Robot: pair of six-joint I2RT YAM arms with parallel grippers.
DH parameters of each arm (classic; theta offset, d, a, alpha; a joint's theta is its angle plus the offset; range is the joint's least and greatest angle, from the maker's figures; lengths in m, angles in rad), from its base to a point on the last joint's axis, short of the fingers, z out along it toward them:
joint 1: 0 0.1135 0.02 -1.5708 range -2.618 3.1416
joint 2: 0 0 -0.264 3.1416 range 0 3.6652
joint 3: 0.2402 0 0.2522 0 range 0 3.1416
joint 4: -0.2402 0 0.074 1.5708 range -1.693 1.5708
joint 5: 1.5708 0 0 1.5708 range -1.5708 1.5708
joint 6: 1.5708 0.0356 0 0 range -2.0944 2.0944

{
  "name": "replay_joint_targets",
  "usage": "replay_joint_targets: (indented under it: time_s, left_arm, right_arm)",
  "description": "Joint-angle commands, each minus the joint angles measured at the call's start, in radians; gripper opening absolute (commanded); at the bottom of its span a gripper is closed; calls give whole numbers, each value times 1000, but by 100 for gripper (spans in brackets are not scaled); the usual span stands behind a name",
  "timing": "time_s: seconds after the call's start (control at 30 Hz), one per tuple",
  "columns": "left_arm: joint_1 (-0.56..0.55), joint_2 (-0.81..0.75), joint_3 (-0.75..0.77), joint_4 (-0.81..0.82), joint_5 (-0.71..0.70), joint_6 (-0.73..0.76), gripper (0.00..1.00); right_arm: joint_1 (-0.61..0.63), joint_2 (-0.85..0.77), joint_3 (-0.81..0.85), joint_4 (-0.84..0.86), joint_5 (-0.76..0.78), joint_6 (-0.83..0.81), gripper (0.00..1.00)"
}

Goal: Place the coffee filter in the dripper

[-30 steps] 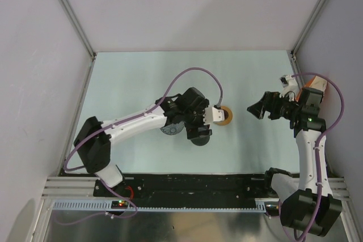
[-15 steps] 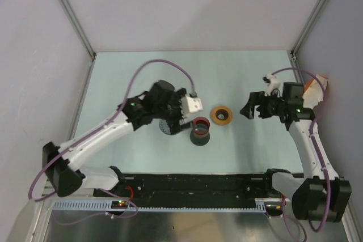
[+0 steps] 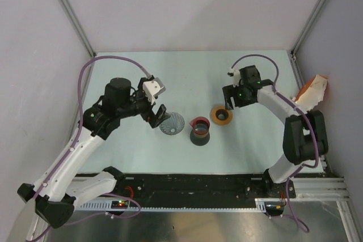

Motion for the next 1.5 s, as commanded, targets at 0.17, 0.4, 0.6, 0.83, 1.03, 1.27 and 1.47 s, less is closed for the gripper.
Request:
replay_joint_targets:
  time_s: [0.17,0.4,0.6,0.83,1.03,1.27,1.47]
  left_arm:
    - [22,-61,-73,12,-20,-70,100]
    - [22,-62,-78,12,-24,-68,100]
    - [22,-59,-80,12,-13,-67,100]
    - [22,-60,-82,12,-20,-63,100]
    - [22,-59,-80,12,-21,-69,100]
    - [22,-44,-69,13,-17,-77,100]
    - [23,-26,-49,18,-22,-95,100]
  right_arm:
    - [76,190,101,33,113,14,77]
    - [88,263,112,49,129,8,73]
    - [90,287,113,34,84,8,65]
    - [84,256,113,-14,33,-3,35]
    - [54,84,117,-111,-9,-59,16]
    - [28,-113,225,-308,-87,-167,15]
    - [120,-142,396,-418,-114,-159,15]
